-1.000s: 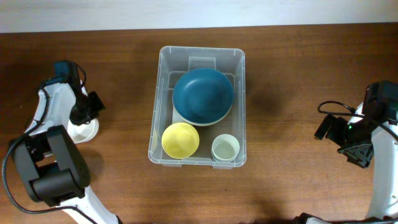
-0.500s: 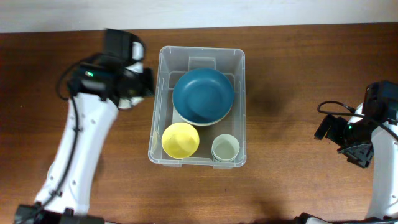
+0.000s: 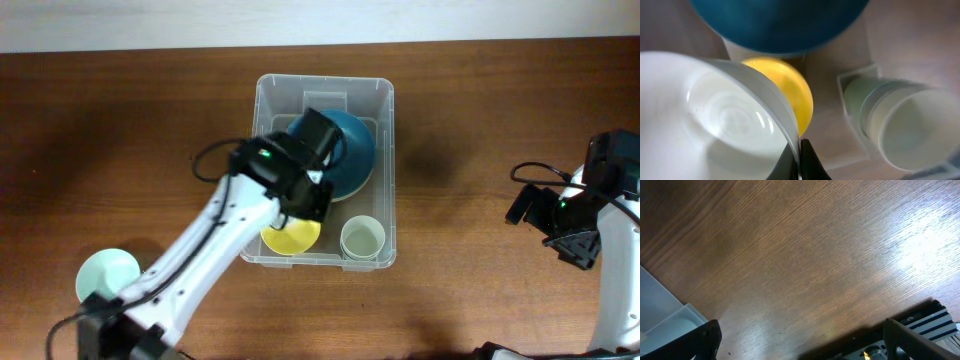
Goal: Pack container
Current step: 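Stack the white bowl into the yellow bowl, release, then grasp the light green bowl's rim with the left gripper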
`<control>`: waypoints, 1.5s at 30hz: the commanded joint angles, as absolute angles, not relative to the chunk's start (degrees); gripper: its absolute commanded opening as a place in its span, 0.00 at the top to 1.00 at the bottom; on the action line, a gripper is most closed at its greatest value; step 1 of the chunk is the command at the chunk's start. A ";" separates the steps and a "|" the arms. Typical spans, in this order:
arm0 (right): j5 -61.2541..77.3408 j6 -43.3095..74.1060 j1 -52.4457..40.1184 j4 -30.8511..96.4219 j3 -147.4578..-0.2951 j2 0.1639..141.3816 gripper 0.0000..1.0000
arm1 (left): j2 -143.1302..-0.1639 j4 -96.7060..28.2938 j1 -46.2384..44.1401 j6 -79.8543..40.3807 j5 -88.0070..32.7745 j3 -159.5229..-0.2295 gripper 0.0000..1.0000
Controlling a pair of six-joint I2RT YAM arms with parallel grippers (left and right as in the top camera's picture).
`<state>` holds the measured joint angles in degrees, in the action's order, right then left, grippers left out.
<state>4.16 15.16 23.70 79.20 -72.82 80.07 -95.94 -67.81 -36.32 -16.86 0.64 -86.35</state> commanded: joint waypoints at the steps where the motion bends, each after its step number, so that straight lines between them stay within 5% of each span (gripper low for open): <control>1: 3.88 15.22 24.03 79.09 -72.53 79.31 0.01 | -97.49 -66.67 -36.75 -18.81 1.23 -83.13 0.99; 5: 3.88 15.22 24.03 79.13 -72.53 79.31 0.01 | -98.54 -66.19 -36.75 -18.81 1.26 -82.61 0.95; 7: 3.88 15.22 24.03 79.13 -72.53 79.31 0.01 | -98.56 -65.98 -36.75 -18.81 1.26 -82.61 0.74; 9: 3.88 15.22 24.03 79.13 -72.53 79.31 0.01 | -98.56 -66.00 -36.75 -18.81 1.26 -82.61 0.66; 18: 3.86 15.22 24.03 79.09 -72.53 79.31 0.01 | -93.60 -69.08 -33.01 -21.45 10.13 -85.12 0.66; 32: 3.88 15.22 24.03 78.83 -72.53 79.33 0.01 | -75.18 -74.08 4.54 -22.94 11.84 -79.46 0.53; 37: 3.90 15.22 24.03 78.87 -72.53 79.33 0.01 | -75.29 -67.61 14.59 -22.92 9.96 -68.38 0.39; 45: 3.88 15.22 24.03 79.00 -72.53 79.33 0.01 | -81.49 -54.83 26.20 -22.46 0.82 -54.85 0.38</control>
